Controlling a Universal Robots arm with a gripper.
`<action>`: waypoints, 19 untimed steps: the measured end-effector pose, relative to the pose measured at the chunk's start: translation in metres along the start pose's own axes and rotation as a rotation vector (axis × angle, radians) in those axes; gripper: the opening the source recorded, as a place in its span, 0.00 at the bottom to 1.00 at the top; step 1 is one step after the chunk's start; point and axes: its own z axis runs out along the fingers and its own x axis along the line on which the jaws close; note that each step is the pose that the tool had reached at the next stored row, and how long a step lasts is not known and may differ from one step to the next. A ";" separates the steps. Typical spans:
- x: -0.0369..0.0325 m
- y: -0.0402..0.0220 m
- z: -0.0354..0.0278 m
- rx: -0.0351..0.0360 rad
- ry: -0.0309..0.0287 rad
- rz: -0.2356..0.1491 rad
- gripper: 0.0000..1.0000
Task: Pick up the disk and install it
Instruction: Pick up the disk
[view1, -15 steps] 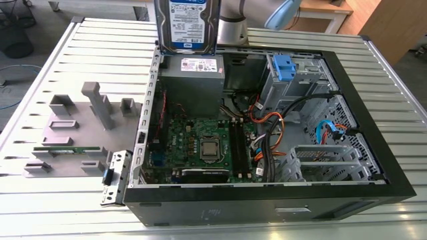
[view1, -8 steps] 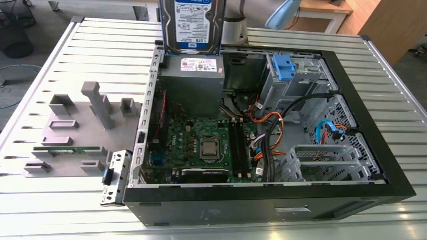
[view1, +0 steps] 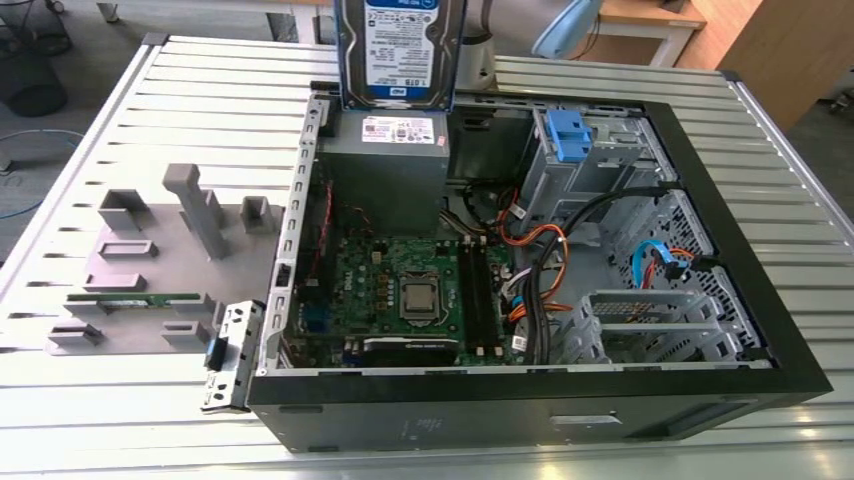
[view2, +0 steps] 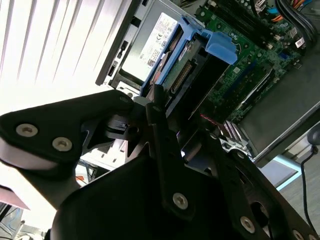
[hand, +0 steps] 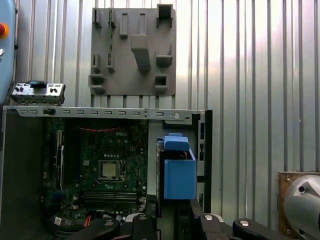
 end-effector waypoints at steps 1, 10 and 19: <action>0.0000 -0.0016 -0.0001 0.0000 0.0000 0.000 0.35; 0.0000 -0.0154 -0.0006 0.0000 0.0000 0.000 0.35; 0.0000 -0.0217 -0.0008 0.0000 0.0000 0.000 0.35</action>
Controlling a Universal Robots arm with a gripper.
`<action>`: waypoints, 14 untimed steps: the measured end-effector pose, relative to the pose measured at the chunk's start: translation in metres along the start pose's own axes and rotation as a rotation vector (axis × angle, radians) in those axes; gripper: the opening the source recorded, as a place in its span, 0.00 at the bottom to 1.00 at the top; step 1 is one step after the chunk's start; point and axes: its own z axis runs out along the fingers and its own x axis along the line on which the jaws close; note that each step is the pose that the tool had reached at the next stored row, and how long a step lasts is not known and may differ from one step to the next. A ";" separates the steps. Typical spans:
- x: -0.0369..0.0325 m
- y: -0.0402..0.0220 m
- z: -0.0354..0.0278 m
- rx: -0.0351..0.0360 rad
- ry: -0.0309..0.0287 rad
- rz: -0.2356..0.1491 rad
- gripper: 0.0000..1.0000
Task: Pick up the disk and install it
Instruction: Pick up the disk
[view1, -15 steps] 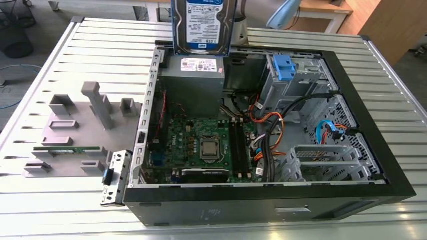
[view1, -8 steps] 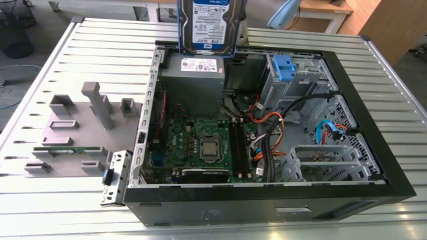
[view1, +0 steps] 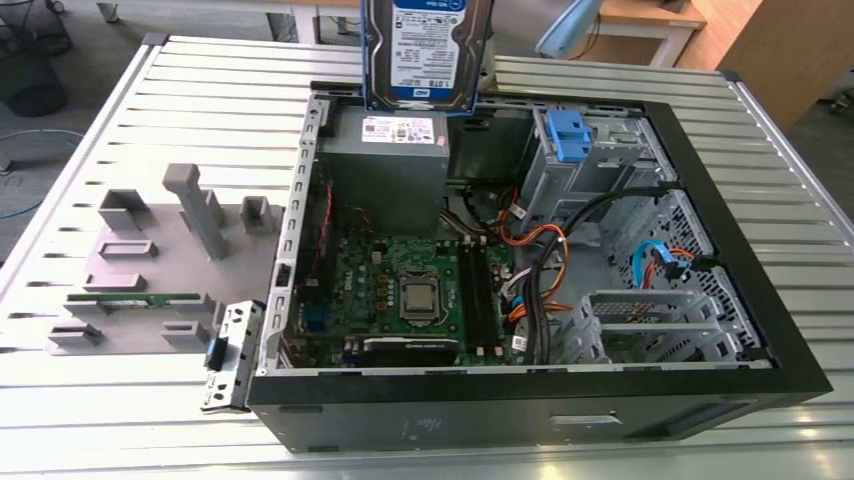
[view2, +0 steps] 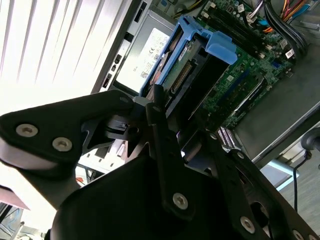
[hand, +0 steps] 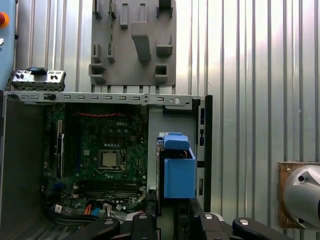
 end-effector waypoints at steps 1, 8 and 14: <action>0.0000 0.0000 0.0000 0.0000 0.0000 0.000 0.35; 0.0000 -0.0014 0.0000 0.0001 -0.0001 0.000 0.35; 0.0000 -0.0026 -0.0001 0.0000 -0.0002 0.000 0.35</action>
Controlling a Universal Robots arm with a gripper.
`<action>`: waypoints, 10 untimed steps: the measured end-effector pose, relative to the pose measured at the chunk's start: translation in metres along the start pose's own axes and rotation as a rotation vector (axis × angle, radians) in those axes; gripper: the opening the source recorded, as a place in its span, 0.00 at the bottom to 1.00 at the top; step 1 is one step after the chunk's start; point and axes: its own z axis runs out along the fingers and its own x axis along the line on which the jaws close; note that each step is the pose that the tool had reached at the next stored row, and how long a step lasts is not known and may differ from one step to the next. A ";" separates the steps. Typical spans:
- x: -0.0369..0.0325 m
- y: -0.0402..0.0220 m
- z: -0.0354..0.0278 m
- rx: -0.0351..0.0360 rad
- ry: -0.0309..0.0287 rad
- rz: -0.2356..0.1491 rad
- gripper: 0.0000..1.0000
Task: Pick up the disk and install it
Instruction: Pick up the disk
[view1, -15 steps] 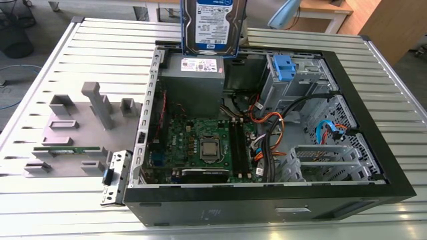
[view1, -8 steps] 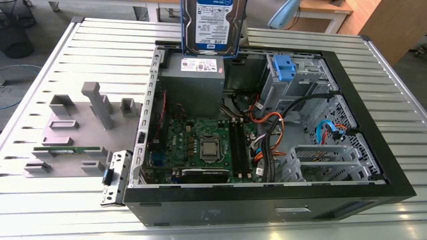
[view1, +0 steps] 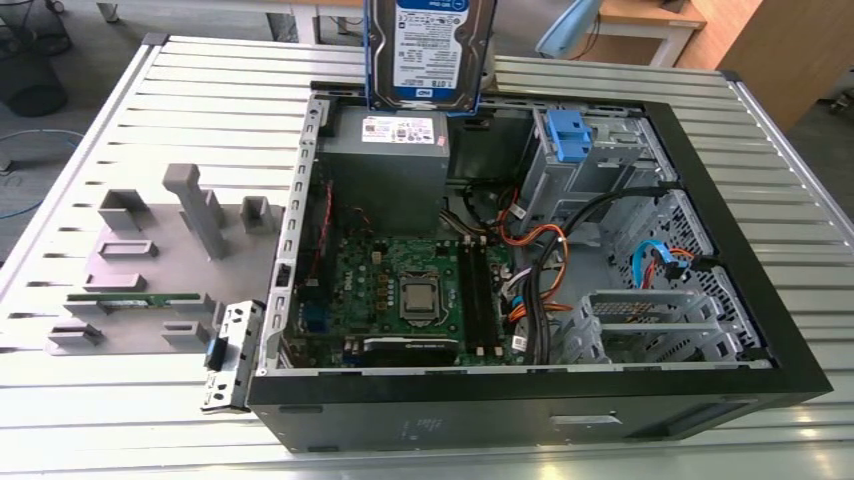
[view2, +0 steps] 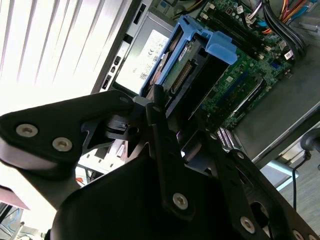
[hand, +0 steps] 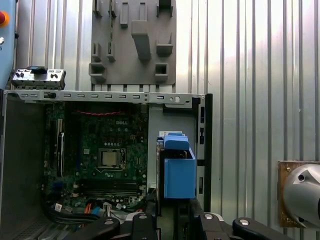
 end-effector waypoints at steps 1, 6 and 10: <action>0.0000 -0.0003 0.0000 0.0000 0.0000 0.000 0.35; 0.0000 -0.0041 -0.0001 0.0000 0.0000 0.000 0.35; 0.0000 -0.0088 -0.0003 0.0000 0.0000 0.000 0.35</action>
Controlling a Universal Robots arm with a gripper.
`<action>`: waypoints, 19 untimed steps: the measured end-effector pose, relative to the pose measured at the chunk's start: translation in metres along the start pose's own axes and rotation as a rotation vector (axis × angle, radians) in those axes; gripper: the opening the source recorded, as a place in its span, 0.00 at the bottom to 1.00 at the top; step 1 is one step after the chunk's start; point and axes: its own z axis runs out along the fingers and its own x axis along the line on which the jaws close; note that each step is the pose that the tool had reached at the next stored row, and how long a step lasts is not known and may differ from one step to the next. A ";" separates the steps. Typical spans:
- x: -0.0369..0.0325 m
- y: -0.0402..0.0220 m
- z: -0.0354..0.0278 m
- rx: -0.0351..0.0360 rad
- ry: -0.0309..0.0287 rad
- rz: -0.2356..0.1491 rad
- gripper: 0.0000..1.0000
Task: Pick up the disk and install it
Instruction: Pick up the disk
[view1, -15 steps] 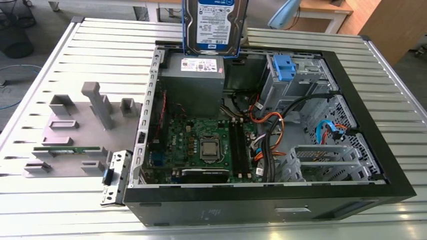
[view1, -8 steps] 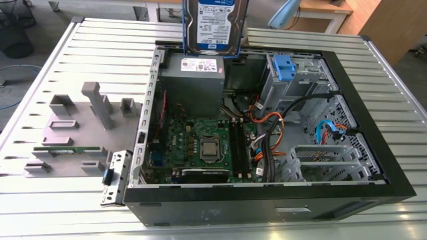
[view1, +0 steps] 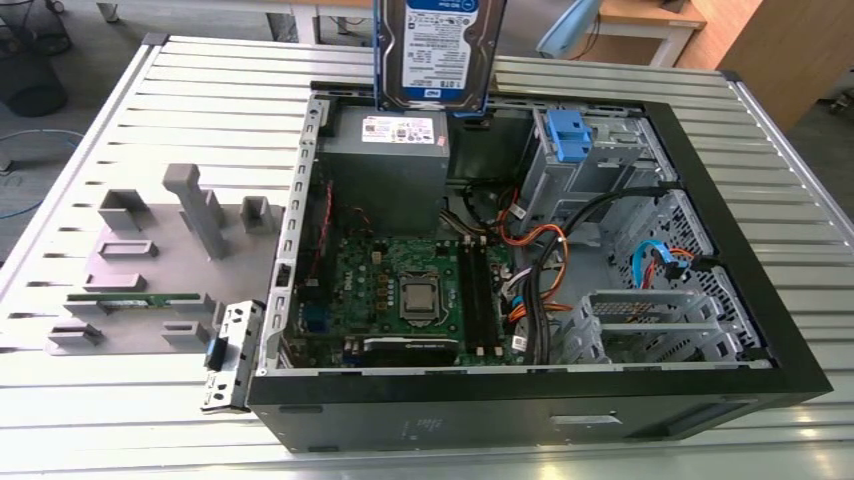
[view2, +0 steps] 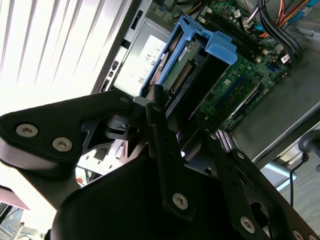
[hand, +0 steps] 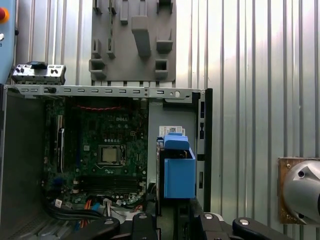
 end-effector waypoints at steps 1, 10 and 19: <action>0.0000 -0.0012 0.0000 0.0001 0.0000 0.000 0.35; 0.0000 -0.0113 -0.0003 0.0000 0.0001 0.000 0.35; 0.0001 -0.0229 -0.0007 0.0000 0.0000 0.000 0.35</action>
